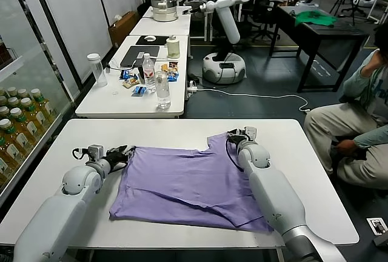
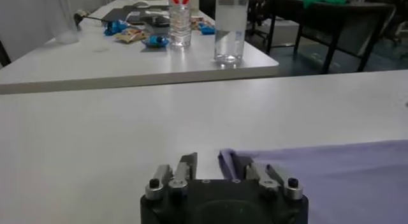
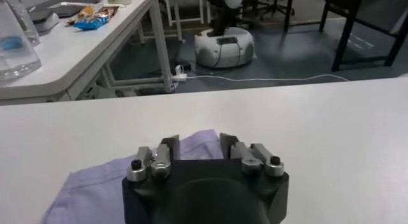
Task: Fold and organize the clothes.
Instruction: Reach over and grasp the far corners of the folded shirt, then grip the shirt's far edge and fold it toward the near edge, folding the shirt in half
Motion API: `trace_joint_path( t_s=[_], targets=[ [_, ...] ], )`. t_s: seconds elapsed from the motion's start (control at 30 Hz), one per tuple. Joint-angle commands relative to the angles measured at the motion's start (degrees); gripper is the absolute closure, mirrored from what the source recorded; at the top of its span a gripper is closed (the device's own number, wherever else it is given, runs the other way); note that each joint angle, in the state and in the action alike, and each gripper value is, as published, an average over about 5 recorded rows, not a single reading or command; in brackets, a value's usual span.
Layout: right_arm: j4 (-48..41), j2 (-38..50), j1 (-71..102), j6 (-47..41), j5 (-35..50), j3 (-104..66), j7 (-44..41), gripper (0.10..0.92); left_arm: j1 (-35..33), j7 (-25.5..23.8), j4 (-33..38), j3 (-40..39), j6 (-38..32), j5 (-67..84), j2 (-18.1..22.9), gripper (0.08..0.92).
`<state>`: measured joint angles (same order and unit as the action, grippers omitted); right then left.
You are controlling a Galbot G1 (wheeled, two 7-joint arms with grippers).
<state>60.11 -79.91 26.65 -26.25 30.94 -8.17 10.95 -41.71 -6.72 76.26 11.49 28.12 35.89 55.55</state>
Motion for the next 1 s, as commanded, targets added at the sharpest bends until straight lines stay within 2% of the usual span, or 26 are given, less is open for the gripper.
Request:
trace_joint_path(
  t_s=[0.03, 0.2, 0.33, 0.57, 0.77, 1.0],
  targets=[
    [-0.38, -0.24, -0.14, 0.38, -0.23, 0.03, -0.28, 0.724, -0.15, -0.58, -0.25, -0.05, -0.53, -0.26, -0.03, 0.680],
    [6.19, 1.27, 1.57, 2.82, -0.92, 0.83, -0.24, 0.867, -0.95, -0.37, 1.98, 1.50, -1.93, 2.10, -0.82, 0.826],
    [20.44, 5.78, 6.81, -0.10, 3.09, 1.91, 2.85, 0.909, -4.26, 0.12, 8.05, 3.53, -2.25, 5.00, -3.11, 0.904],
    [39.73, 13.32, 19.57, -2.75, 6.90, -2.02, 5.59, 0.910, -14.06, 0.89, 18.59, 7.02, -2.84, 5.39, -4.87, 0.916],
    [46.89, 16.23, 27.25, -2.81, 7.61, -5.61, 5.61, 0.910, -19.75, 0.91, 20.35, 10.39, -4.67, 5.21, -5.85, 0.915],
    [54.59, 18.50, 35.84, -2.90, 7.66, -9.30, 5.57, 0.910, -23.13, 0.95, 22.63, 12.92, -5.67, 5.18, -5.88, 0.914]
  ],
)
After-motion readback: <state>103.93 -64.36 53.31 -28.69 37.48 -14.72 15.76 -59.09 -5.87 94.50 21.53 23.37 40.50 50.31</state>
